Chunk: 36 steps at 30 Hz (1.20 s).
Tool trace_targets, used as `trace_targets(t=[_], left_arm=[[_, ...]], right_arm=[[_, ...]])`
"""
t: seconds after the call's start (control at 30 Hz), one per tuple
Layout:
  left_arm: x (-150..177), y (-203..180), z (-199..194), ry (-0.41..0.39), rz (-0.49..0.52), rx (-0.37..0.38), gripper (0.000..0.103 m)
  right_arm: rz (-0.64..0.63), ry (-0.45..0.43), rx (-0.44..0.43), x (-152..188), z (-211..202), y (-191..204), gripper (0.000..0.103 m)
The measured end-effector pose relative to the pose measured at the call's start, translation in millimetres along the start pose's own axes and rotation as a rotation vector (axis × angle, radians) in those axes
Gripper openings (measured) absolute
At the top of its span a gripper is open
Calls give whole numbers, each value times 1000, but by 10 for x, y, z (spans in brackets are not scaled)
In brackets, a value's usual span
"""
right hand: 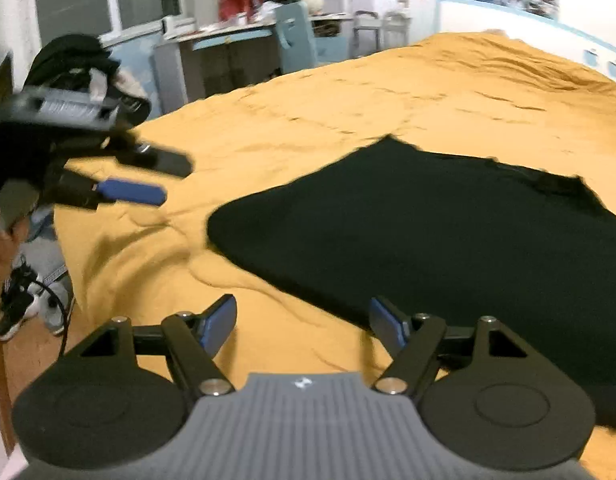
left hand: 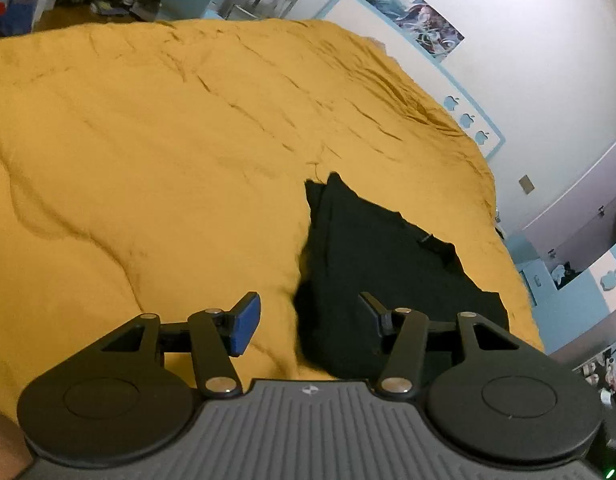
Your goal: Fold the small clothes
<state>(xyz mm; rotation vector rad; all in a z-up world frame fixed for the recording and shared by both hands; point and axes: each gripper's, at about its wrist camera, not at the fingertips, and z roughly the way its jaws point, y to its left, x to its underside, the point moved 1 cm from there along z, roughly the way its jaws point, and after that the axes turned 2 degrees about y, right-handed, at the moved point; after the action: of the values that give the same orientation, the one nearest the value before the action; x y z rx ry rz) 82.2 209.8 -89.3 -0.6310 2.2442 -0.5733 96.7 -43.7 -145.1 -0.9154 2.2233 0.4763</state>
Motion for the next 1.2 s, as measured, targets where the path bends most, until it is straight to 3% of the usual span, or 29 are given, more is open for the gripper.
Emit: trace_targets(t=[0.07,0.23,0.3,0.37,0.43,0.53,0.67,0.77,0.97,1.1,1.2], left_arm=[[-108,51,65,10,4,17,62],[-337,153,315,45,20,67,62],[-433,193,468,64,6,133,62],[-505,237,650,91,-29,254,62],[-570,234,810,109,-42,300,62],[-661,211,1044,128,-44,297,62],[-828,294,1518,215,-122,339,62],[-941,355,1902,273,-169,330,62],[-1045,412,2466,315,-251,366,62],[-1087,339,2763,390,-239,376,62],[-1078,271,2910,391,-234,372,62]], right_arm=[[-88,0,83,-15,125,150,69],[-210,-2,142,-93,377,381,65],[-234,-22,170,-145,455,435,65],[-246,-36,185,-207,556,499,64],[-256,-46,198,-264,652,544,61],[-274,-56,202,-308,715,603,56],[-302,-53,179,-310,762,652,50],[-289,-54,163,-312,734,610,50],[-268,-46,159,-316,734,603,51],[-288,-47,153,-329,756,598,51],[-287,-62,154,-325,772,603,52]])
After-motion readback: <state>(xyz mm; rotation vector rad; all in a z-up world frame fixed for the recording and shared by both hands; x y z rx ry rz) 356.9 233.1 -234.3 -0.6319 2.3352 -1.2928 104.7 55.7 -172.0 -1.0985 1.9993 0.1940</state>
